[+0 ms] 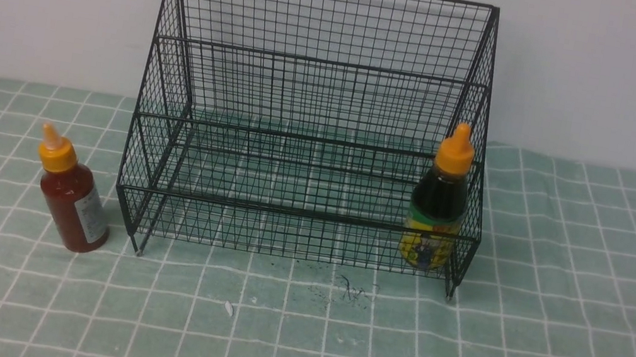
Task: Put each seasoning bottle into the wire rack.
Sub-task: Use the left arm to grab the condiment bottle closest to it
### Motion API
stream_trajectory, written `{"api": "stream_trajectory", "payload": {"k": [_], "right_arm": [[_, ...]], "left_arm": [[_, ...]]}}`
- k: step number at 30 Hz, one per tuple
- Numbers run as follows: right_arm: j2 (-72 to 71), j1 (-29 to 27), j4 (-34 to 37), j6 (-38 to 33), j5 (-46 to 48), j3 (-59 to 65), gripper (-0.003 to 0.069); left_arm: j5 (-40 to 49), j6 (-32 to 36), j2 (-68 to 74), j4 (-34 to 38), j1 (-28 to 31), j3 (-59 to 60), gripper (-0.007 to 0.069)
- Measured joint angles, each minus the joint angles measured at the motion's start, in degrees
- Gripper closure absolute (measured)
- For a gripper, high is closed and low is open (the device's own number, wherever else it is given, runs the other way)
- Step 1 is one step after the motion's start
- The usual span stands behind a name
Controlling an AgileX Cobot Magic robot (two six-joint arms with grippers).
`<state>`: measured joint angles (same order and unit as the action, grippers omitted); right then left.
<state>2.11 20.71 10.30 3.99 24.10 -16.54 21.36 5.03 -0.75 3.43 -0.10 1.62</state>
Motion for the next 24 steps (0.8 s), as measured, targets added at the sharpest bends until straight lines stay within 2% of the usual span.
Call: {"api": "stream_trajectory", "payload": {"k": [4,8,17,19,24], "right_arm": [[-0.9,0.0,-5.8,-4.0,-0.8,3.7,0.0673],[-1.2,-0.2,-9.5,-4.7,-0.8,6.4,0.0673],[-1.7,-19.3,-10.0,-3.0,-0.9,17.1,0.0673],[-1.8,-21.4,-9.8,-2.3,-1.5,17.5,0.0673],[-2.8,-21.9,-9.8,-1.7,-2.1,17.6,0.0673]], "left_arm": [[0.0,0.0,0.0,0.0,0.0,0.0,0.0631],[0.0,0.0,0.0,0.0,0.0,0.0,0.0631],[0.0,0.0,0.0,0.0,0.0,0.0,0.0631],[0.1,0.0,0.0,0.0,0.0,0.0,0.0631],[0.1,0.0,0.0,0.0,0.0,0.0,0.0631]]}}
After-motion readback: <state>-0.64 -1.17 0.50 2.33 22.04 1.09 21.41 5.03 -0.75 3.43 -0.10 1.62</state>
